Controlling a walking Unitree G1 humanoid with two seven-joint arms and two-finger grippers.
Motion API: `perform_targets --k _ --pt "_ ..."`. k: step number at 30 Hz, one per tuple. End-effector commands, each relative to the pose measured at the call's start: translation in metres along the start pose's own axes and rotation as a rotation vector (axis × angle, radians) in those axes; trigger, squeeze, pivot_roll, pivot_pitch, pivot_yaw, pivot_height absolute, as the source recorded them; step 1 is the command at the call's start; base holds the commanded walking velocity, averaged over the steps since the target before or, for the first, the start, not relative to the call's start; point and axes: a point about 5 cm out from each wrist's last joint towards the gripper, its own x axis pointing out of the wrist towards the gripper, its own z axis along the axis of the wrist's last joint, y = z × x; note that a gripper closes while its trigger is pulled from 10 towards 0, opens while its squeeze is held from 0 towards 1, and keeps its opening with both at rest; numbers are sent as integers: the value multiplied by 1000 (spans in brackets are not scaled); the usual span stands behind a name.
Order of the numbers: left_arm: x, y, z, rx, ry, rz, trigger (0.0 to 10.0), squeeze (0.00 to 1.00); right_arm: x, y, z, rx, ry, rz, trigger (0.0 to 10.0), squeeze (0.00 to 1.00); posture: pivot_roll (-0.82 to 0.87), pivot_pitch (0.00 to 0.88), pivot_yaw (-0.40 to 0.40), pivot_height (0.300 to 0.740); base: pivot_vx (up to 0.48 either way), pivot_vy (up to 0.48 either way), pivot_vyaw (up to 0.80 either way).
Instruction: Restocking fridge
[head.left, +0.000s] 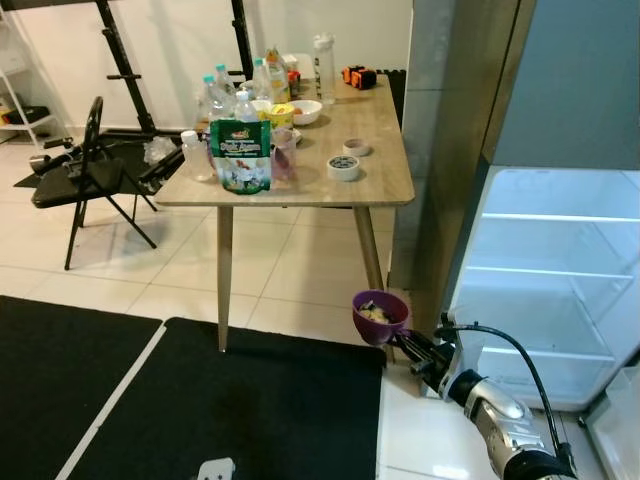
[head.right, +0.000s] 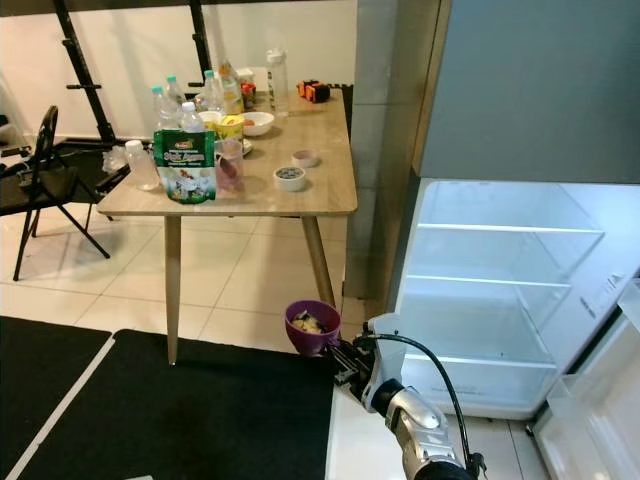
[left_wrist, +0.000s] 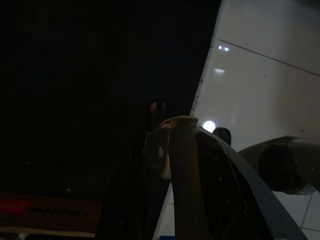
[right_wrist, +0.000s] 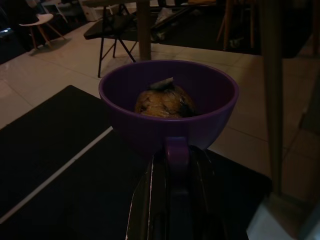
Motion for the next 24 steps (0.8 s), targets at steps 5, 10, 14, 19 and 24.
perform_targets --k 5,10,14,19,24 --pt "-1 3 -3 13 22 7 10000 0 -3 -2 -1 -6 -13 -15 10000 0 -113 19 31 740 0 -462 0" --pt "-1 2 -3 14 23 6 10000 0 -3 -2 -1 -6 -14 -20 10000 0 -112 24 31 740 0 -461 0" --pt "-1 2 -4 13 24 4 10000 0 -2 -1 -1 -4 -15 -24 10000 0 -112 22 29 740 0 -461 0" --pt "-1 1 -4 14 24 2 10000 0 -1 -3 1 -10 -19 -32 10000 0 -116 29 31 740 0 -461 0" --pt "-1 3 -6 55 42 21 10000 0 -2 -4 1 -11 -19 -39 10000 0 -116 31 33 740 0 -391 0"
